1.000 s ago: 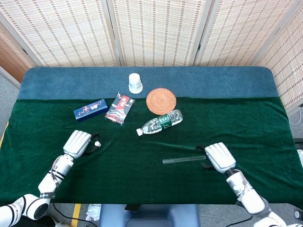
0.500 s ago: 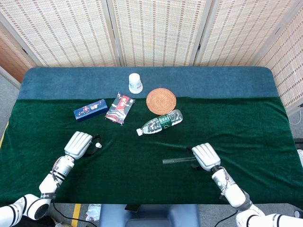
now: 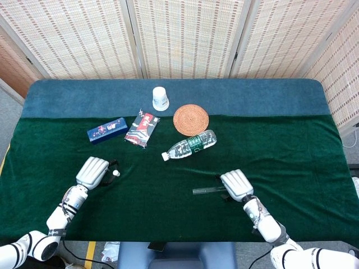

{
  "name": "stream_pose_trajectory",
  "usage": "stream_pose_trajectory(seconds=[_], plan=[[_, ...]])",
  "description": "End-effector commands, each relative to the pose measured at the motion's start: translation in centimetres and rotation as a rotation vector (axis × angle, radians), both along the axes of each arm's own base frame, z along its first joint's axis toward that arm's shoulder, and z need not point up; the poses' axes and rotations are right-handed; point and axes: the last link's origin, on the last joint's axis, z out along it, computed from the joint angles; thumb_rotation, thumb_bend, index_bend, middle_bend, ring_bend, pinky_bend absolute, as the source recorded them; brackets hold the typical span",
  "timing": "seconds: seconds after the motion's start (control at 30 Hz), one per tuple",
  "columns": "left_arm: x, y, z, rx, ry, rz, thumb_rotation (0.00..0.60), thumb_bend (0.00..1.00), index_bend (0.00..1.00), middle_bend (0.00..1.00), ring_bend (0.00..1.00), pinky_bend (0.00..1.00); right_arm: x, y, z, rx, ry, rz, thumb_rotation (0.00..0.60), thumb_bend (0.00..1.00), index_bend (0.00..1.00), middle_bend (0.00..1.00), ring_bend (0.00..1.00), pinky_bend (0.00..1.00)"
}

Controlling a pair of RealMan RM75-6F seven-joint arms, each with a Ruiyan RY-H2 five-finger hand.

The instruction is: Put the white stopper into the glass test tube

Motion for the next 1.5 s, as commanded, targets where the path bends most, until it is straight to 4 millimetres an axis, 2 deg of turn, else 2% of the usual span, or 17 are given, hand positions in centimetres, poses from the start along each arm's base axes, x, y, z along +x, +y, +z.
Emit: stream_pose_trajectory(seconds=[0.03, 0.87, 1.13, 1.3, 1.5], plan=[[-0.1, 0.0, 0.0, 0.0, -0.001, 0.001, 0.6, 0.52, 0.55, 0.99, 0.93, 0.84, 0.1, -0.1, -0.2, 0.003, 0.003, -0.001, 0.6, 0.27, 0.45, 0.86, 1.0, 1.0], [-0.6, 0.2, -0.4, -0.005, -0.011, 0.016, 0.6, 0.53, 0.55, 0.99, 0.93, 0.84, 0.4, -0.7, -0.7, 0.01, 0.036, -0.013, 0.6, 0.39, 0.5, 0.86, 1.0, 1.0], [-0.7, 0.3, -0.1, 0.006, -0.023, 0.019, 0.6, 0.53, 0.55, 0.99, 0.93, 0.84, 0.6, -0.9, -0.7, 0.015, 0.03, -0.012, 0.6, 0.47, 0.63, 0.88, 1.0, 1.0], [-0.3, 0.7, 1.4, 0.032, -0.081, 0.031, 0.6, 0.54, 0.56, 0.99, 0.93, 0.84, 1.4, -1.2, -0.1, -0.001, -0.032, -0.015, 0.6, 0.54, 0.72, 0.9, 1.0, 1.0], [1.1, 1.0, 4.8, 0.066, -0.243, 0.047, 0.6, 0.54, 0.56, 0.99, 0.93, 0.84, 3.8, -2.2, 1.5, -0.009, -0.175, -0.01, 0.6, 0.57, 0.77, 0.92, 1.0, 1.0]])
